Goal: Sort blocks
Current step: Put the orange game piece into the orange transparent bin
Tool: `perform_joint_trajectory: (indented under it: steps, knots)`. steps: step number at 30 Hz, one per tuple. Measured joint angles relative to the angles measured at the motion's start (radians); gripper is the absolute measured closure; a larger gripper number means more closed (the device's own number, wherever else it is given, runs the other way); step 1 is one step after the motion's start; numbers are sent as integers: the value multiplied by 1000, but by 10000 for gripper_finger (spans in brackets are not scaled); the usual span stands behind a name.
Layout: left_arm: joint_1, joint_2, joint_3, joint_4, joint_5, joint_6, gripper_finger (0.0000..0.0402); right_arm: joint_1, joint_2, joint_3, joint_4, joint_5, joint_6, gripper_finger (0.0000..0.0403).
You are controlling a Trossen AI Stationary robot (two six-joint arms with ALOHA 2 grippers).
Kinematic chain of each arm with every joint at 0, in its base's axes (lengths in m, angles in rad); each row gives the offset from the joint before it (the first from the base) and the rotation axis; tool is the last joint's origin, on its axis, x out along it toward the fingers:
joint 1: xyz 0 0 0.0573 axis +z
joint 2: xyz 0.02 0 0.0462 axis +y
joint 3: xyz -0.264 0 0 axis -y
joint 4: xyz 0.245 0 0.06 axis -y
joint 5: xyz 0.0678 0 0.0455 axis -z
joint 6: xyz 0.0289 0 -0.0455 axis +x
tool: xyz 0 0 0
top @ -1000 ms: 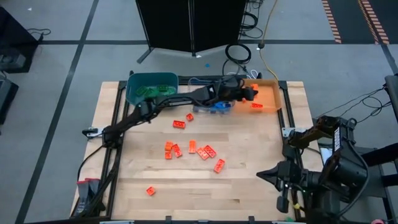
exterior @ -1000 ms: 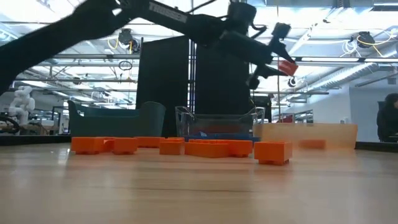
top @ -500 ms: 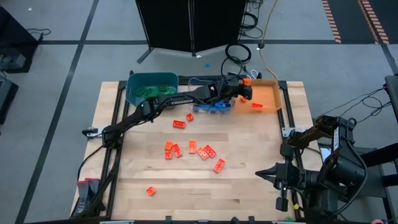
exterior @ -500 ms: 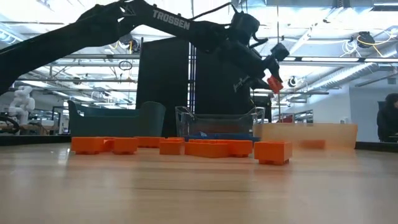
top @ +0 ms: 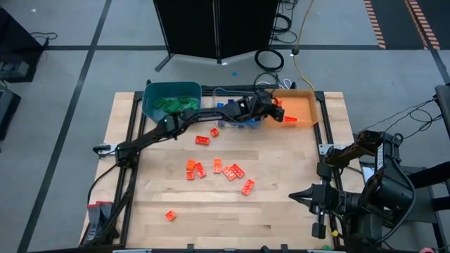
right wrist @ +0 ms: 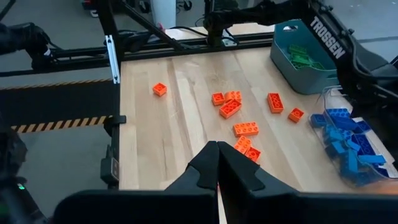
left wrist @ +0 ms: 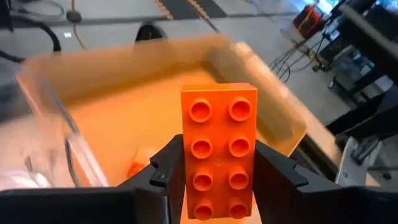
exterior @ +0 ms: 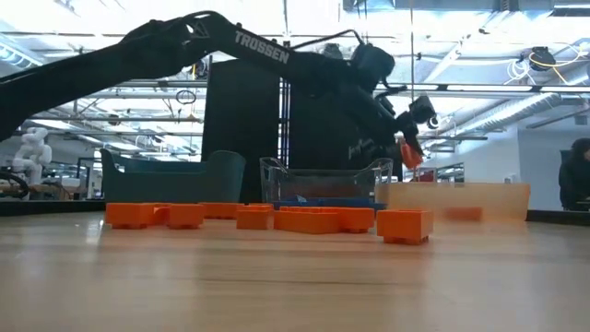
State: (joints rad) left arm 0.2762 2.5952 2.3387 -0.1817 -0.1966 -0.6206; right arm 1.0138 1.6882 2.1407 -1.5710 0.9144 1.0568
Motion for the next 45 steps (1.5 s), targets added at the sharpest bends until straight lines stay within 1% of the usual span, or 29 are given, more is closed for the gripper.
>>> perform_joint_trajectory:
  steps: [7,13,15,19,21,25,29,31,35,36,39,41,43,45]
  knots:
    - [-1,13,0,10,6,1,261,0,0,0,0,-4,44,403]
    - [-1,11,0,-2,10,66,260,0,0,0,0,-4,57,403]
    - [-1,10,0,-3,9,84,238,1,0,0,0,-4,57,403]
    - [-2,9,1,-2,11,80,177,1,0,0,0,-4,55,403]
    - [-2,8,1,0,12,81,158,1,0,0,0,-4,51,403]
    - [-2,8,4,0,31,80,143,1,0,0,0,-4,47,403]
    - [-2,-11,13,19,123,91,141,1,0,0,0,-4,45,403]
    - [-10,-52,13,11,145,146,140,0,0,0,0,-4,38,403]
    - [-43,-205,18,-150,202,289,140,1,0,0,0,-4,23,403]
    - [-59,-247,19,-216,210,353,140,1,0,0,0,-4,17,403]
    - [-136,-356,20,-451,209,608,139,1,0,0,0,-4,-3,403]
    - [-197,-397,20,-598,184,722,139,0,0,0,0,-4,-19,403]
    - [-250,-410,17,-704,176,763,139,1,0,0,0,-4,-33,403]
    - [-289,-406,7,-754,173,766,139,1,0,0,0,-4,-40,403]
